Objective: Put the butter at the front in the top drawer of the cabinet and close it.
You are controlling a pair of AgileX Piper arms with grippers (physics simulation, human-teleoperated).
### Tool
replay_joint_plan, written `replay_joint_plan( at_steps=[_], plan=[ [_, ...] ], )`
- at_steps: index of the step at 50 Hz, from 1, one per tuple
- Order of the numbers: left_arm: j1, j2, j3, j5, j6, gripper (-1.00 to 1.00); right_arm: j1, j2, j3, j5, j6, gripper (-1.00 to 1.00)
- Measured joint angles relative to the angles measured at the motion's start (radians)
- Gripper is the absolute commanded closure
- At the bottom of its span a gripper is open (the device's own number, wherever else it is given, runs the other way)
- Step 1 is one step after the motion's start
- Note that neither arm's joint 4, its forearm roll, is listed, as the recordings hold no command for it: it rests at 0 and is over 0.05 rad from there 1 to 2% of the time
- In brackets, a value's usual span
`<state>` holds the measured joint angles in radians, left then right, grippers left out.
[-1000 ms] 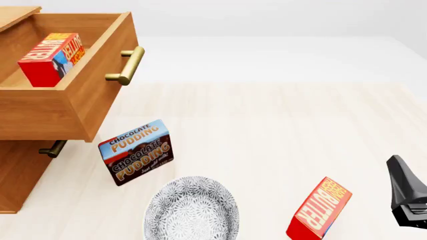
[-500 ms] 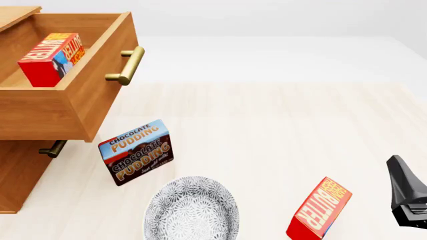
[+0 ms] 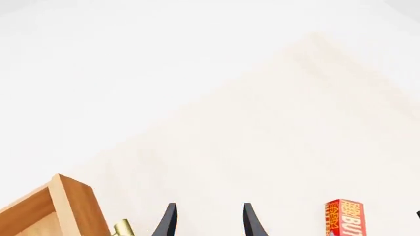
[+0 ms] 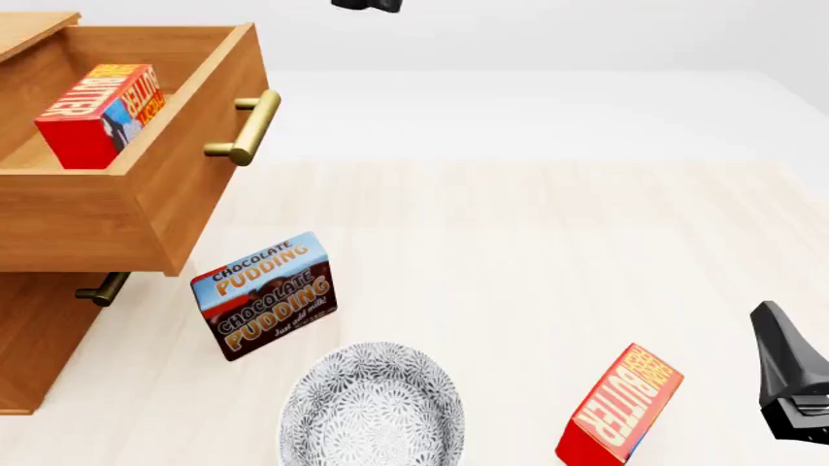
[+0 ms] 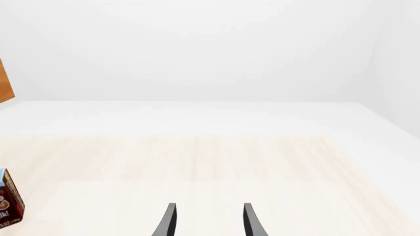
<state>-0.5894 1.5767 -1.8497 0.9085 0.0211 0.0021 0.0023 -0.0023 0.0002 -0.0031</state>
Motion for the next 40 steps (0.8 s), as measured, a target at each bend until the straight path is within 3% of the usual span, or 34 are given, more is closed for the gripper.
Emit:
replay_joint_plan(
  at_steps=[14,40],
  plan=[
    [-0.043,0.042,0.049,-0.099,-0.066,-1.0,0.0,0.0,0.0,0.0,0.0,-1.0],
    [-0.033,0.032,0.342,-0.387,-0.18,-1.0,0.0,0.0,0.0,0.0,0.0,-1.0]
  ],
)
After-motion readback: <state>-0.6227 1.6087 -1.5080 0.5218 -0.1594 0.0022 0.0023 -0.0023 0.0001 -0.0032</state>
